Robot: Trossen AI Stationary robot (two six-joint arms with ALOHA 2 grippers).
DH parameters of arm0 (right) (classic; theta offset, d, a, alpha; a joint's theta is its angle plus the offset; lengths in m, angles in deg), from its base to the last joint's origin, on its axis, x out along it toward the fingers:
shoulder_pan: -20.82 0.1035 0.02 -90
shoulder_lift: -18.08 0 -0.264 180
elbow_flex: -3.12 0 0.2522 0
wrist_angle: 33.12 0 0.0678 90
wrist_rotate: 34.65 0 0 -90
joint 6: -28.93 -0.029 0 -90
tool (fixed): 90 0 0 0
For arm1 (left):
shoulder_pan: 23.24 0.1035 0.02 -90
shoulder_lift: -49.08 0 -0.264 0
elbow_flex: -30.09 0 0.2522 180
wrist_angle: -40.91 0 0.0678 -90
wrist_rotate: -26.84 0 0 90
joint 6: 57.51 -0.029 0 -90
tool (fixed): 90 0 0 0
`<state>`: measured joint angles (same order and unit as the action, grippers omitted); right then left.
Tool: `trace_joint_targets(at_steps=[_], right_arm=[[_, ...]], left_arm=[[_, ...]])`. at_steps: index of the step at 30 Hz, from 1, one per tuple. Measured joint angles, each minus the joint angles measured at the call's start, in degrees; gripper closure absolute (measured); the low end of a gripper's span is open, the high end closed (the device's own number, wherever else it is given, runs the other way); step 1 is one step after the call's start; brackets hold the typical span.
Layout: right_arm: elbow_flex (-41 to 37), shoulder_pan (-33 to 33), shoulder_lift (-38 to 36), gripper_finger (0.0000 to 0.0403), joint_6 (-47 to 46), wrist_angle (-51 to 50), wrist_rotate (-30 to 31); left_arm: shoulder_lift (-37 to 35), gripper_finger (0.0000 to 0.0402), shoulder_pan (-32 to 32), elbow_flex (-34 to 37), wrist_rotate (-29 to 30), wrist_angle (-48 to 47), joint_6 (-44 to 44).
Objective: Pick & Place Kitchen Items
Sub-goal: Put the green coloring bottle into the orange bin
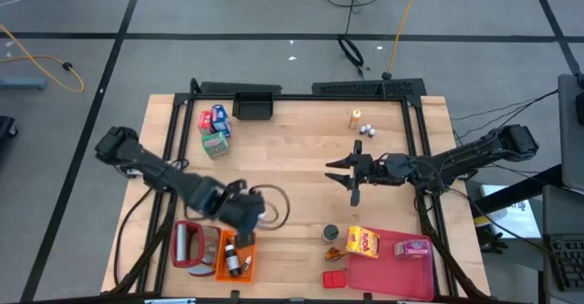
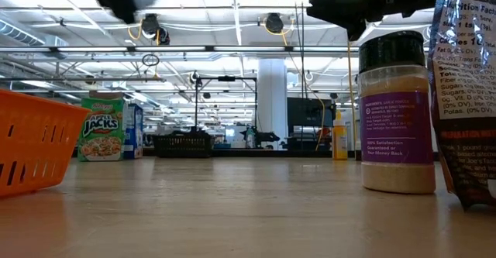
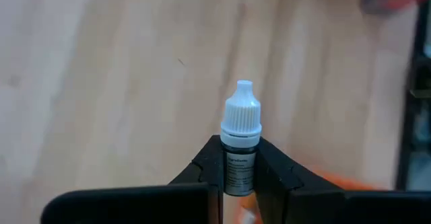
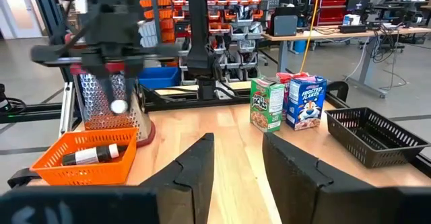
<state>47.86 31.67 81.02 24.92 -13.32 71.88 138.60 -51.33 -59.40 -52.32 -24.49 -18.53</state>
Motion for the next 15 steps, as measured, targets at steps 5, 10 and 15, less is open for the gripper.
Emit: trace_joint_targets(at_steps=[5,10,15], right_arm=[[0.00,0.02,0.00,0.0286,-0.05,-0.01,0.02],[0.00,0.02,0.00,0.0287,-1.22,-0.02,-0.04],[-0.02,0.02,0.02,0.0287,-1.27,-0.04,-0.07]], left_arm=[[0.15,0.0367,-5.76,0.00,-1.63,-1.62,6.37],[0.15,0.0358,-9.17,0.00,-3.94,-1.62,12.14],[0.15,0.0355,-11.05,0.00,-5.50,-1.74,16.51]])
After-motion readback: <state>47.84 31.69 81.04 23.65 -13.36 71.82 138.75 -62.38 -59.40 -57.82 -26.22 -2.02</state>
